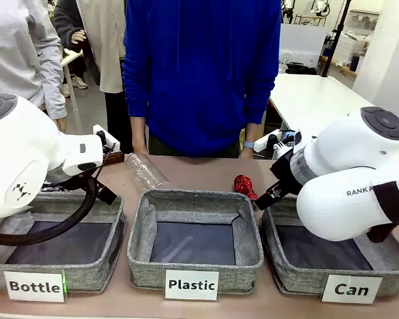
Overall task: Sort the can waste into the basket.
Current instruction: Pick up the can waste from the table and place it in the right Fabric basket.
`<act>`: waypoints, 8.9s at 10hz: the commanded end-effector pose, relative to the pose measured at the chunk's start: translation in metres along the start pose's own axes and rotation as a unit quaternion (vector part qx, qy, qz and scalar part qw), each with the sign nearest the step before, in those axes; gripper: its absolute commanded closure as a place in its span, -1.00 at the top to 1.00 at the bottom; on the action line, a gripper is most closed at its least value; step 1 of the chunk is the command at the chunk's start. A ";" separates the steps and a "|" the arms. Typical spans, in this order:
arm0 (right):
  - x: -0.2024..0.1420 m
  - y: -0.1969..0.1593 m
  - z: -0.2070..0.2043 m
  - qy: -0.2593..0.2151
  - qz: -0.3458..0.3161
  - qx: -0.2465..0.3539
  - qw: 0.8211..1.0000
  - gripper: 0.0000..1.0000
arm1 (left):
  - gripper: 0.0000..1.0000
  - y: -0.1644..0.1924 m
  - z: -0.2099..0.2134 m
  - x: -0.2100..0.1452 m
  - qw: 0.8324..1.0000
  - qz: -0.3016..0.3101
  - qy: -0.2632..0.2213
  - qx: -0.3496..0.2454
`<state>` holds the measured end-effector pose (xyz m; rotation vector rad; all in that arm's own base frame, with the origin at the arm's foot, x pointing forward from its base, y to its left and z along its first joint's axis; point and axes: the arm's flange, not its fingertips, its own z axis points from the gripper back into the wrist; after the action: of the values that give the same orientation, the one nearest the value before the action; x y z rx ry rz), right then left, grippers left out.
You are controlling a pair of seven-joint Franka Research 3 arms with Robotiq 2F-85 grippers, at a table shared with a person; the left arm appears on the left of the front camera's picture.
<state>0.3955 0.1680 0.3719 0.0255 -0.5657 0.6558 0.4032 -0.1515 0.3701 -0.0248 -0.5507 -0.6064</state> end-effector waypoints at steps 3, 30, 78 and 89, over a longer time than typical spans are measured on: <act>0.000 0.000 0.000 0.000 0.000 0.000 1.000 1.00 | 1.00 0.000 0.000 0.000 1.000 0.000 0.000 0.000; -0.035 -0.104 0.183 0.041 -0.255 0.326 0.910 1.00 | 1.00 0.085 0.194 -0.084 0.902 0.052 -0.064 -0.423; 0.062 -0.035 0.060 0.127 -0.208 0.033 0.969 1.00 | 1.00 0.232 0.209 -0.306 0.737 0.379 -0.356 -0.432; 0.136 -0.015 -0.080 0.145 -0.251 -0.080 0.954 1.00 | 1.00 0.232 0.209 -0.306 0.737 0.379 -0.356 -0.432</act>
<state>0.5178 0.2406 0.3851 -0.0627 -0.2846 0.1480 0.2208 0.2406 0.4273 -1.3666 -0.8515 0.0663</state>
